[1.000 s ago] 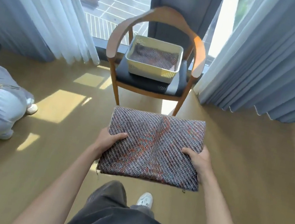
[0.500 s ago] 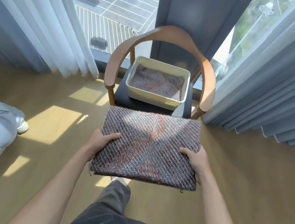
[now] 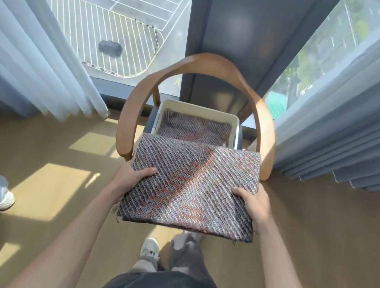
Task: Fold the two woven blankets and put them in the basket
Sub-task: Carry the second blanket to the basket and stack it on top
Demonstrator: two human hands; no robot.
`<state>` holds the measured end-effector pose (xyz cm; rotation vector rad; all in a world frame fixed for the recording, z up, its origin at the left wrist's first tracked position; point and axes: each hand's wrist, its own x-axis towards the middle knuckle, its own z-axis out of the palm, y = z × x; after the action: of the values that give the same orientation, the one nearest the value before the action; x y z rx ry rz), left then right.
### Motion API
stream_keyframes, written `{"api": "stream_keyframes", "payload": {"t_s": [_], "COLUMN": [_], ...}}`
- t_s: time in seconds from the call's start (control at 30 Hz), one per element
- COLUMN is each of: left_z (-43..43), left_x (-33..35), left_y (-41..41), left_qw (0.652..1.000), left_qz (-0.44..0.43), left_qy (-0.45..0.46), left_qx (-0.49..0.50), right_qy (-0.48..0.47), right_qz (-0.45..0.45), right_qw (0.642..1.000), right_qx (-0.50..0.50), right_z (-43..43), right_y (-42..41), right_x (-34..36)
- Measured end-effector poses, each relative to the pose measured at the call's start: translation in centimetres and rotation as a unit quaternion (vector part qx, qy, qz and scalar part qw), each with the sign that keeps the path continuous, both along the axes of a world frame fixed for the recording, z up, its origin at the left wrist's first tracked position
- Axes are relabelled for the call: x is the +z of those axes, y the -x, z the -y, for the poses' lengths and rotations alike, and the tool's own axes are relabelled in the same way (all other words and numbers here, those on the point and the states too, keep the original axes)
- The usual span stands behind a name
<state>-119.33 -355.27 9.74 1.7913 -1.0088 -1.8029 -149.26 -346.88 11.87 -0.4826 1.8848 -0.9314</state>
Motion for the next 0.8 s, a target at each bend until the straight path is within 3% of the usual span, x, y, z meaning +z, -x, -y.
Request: {"api": "stream_keyframes", "payload": {"t_s": [0.53, 0.8], "left_z": [17.6, 25.8], "left_x": [-0.7, 0.0], "left_y": [9.1, 13.8], "left_qw": [0.998, 0.999], "left_qz": [0.067, 0.045], "left_qy": [-0.001, -0.004], "left_qx": [0.009, -0.020], "right_qy": [0.001, 0.011], "right_qz": [-0.011, -0.041], "right_qw": [0.998, 0.999], "right_qx": [0.059, 0.008], "right_z": [19.7, 24.9], "right_y": [9.2, 12.7], "right_x": [-1.4, 0.2]}}
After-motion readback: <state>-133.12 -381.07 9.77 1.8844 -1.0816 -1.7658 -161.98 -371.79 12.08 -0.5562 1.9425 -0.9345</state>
